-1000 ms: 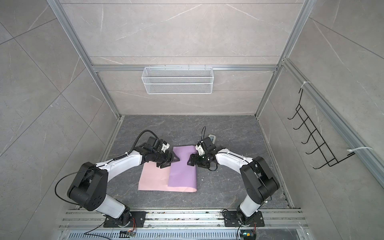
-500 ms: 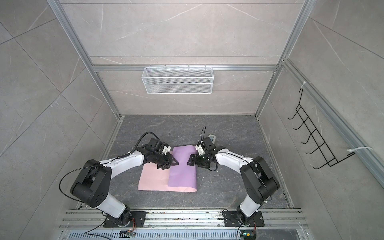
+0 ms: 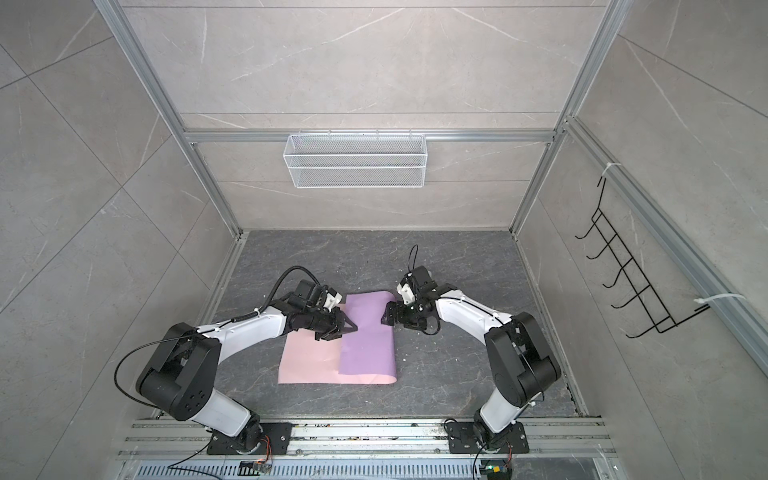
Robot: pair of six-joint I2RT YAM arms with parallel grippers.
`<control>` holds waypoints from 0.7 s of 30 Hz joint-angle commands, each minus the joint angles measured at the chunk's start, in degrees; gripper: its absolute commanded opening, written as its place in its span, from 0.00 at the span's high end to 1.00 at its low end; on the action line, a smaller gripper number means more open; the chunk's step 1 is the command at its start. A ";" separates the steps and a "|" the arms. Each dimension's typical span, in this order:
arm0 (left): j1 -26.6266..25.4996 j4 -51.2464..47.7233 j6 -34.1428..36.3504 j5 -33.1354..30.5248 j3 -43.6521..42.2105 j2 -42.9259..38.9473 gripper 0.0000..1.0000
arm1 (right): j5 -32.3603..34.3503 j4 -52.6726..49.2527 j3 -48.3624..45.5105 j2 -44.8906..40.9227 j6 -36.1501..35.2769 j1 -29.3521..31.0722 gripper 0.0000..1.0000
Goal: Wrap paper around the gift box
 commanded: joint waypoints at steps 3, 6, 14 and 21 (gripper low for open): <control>-3.50 -2.01 -4.67 -6.17 -2.25 1.10 0.82 | -1.76 -6.69 1.91 -3.53 -5.31 -3.15 0.15; -5.31 -1.12 -6.20 -7.70 -1.65 1.12 0.84 | -2.07 -8.72 1.74 -4.71 -7.08 -5.65 0.15; -7.50 0.58 -7.25 -9.46 0.56 3.77 0.89 | -6.23 -11.93 0.03 -6.72 -10.86 -8.29 0.15; -7.47 -0.16 -6.27 -9.48 1.38 4.88 0.91 | -8.49 -7.81 -3.63 -5.34 -8.85 -6.01 0.14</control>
